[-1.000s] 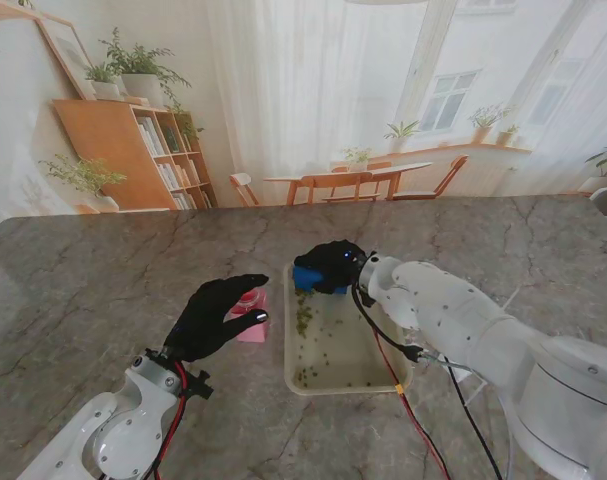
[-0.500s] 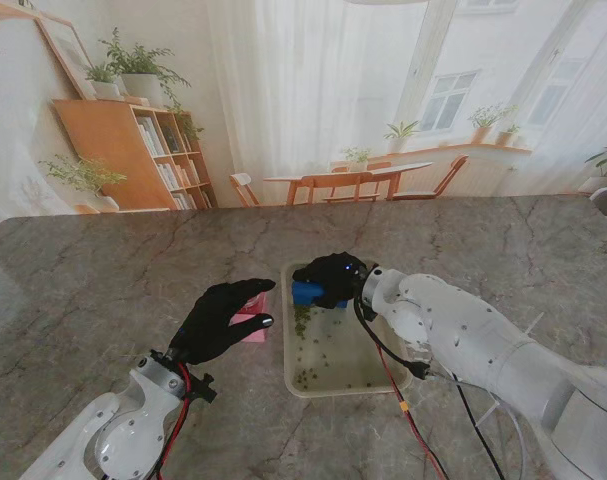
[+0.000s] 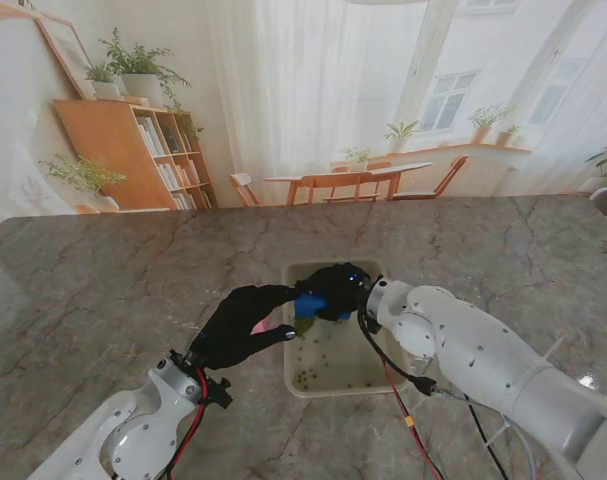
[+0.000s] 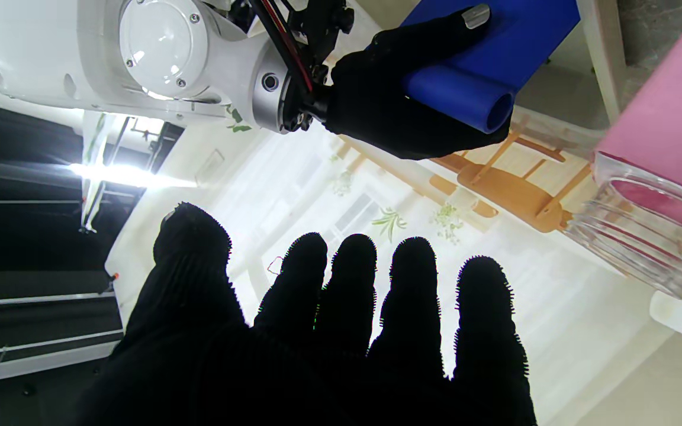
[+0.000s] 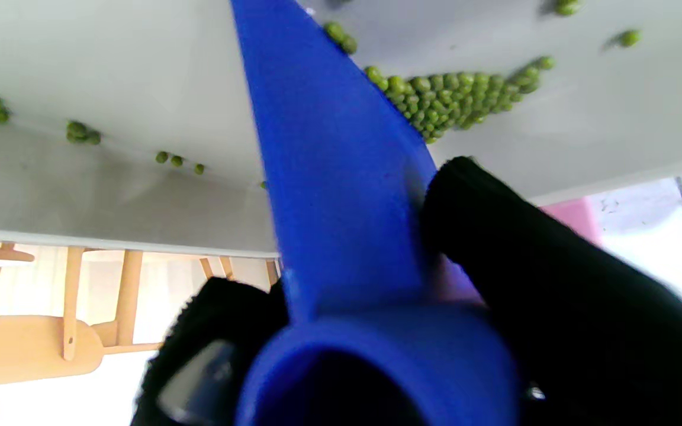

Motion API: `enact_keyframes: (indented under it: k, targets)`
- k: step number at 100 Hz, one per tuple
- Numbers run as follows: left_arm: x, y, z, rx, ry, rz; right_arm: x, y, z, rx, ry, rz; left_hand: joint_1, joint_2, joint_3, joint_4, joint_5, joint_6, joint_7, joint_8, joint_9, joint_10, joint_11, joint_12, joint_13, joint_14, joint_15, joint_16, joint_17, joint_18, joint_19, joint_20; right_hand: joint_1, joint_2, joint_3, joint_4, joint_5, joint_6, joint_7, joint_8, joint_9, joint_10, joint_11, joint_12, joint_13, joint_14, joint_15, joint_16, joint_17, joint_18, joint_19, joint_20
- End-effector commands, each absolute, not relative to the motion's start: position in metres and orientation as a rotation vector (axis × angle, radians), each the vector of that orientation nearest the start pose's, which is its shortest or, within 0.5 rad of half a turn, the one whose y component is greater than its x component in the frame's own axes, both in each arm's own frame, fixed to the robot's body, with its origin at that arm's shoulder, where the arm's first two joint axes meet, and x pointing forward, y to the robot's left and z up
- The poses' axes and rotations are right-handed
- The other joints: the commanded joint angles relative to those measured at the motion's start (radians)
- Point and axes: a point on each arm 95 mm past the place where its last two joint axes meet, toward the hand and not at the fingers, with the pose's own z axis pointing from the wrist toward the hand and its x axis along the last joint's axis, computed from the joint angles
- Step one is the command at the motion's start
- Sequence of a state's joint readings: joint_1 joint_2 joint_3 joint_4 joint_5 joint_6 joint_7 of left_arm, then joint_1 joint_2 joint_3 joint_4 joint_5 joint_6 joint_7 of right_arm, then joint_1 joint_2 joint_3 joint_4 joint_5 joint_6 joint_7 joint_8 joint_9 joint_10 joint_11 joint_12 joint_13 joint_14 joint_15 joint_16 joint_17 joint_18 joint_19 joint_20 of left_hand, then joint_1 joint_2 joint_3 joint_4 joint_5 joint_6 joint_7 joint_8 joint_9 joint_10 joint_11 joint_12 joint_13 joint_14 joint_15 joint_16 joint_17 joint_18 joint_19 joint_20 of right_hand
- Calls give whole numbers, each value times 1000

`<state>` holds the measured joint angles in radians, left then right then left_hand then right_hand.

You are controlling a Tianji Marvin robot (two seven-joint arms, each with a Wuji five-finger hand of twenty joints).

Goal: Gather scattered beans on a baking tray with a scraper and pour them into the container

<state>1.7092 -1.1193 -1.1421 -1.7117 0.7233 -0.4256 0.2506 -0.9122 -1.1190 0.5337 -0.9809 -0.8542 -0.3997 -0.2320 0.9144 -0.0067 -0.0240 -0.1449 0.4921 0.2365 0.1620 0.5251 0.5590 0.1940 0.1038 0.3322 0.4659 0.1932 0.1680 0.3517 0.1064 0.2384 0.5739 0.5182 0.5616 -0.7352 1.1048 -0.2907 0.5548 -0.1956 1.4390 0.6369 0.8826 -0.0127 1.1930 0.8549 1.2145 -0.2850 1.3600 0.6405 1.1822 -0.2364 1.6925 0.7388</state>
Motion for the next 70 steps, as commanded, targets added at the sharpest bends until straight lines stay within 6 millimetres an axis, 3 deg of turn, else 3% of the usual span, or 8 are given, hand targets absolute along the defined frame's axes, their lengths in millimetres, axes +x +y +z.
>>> enact_keyframes:
  k: [1, 70]
  targets:
    - [327, -72, -312, -1159, 1376, -2266, 476, 65, -377, 786, 2085, 1627, 28, 36, -17, 102, 15, -30, -1, 6, 14, -23, 0, 18, 15, -3, 0, 4, 2, 18, 4, 28, 50, -11, 47, -24, 33, -96, 35, -17, 27, 8, 0, 20, 116, -98, -14, -23, 17, -257, 93, 28]
    - [327, -73, -313, -1171, 1401, -2258, 435, 64, -382, 824, 2106, 1697, 26, 35, -15, 102, 16, -30, 0, 4, 14, -23, -1, 16, 17, -3, 0, 3, 4, 20, 2, 30, 48, -20, 49, -25, 41, -109, 36, -24, 36, 4, -12, 25, 118, -97, -15, -17, 18, -257, 95, 35]
